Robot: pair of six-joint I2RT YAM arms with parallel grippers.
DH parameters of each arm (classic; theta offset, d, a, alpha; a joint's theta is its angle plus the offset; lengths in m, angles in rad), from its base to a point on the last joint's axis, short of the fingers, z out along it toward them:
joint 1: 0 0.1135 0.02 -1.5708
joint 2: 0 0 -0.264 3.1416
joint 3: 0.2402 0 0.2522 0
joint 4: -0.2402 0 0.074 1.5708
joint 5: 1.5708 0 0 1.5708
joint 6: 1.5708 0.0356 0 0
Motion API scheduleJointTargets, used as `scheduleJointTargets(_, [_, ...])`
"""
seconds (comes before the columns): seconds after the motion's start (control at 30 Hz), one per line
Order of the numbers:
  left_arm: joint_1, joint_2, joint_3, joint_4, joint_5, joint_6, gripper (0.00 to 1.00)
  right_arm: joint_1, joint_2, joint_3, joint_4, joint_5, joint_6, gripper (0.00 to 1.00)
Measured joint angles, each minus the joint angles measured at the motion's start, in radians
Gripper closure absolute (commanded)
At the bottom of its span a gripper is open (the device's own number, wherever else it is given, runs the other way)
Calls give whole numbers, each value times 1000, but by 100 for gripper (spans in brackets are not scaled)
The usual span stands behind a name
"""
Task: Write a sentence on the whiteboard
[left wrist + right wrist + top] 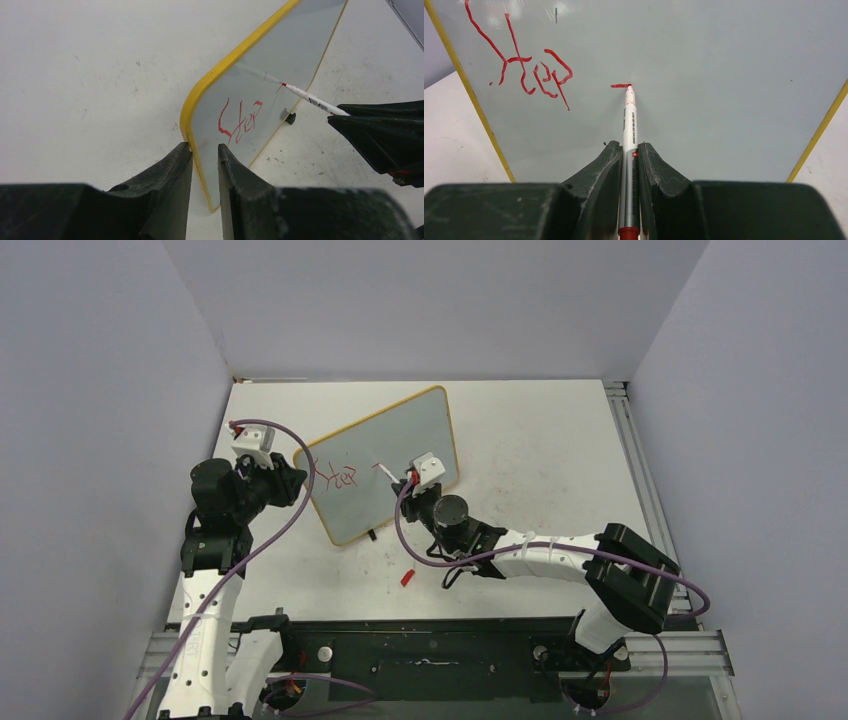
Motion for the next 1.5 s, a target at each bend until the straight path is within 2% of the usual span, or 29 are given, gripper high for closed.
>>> scheduleJointTargets(1.0, [0,0,0,0,0,0,76,14,1,66,8,0,-57,95])
scheduleJointTargets(1.5, [0,-1,0,-1,0,0,76,26,4,15,-2,8,-17,95])
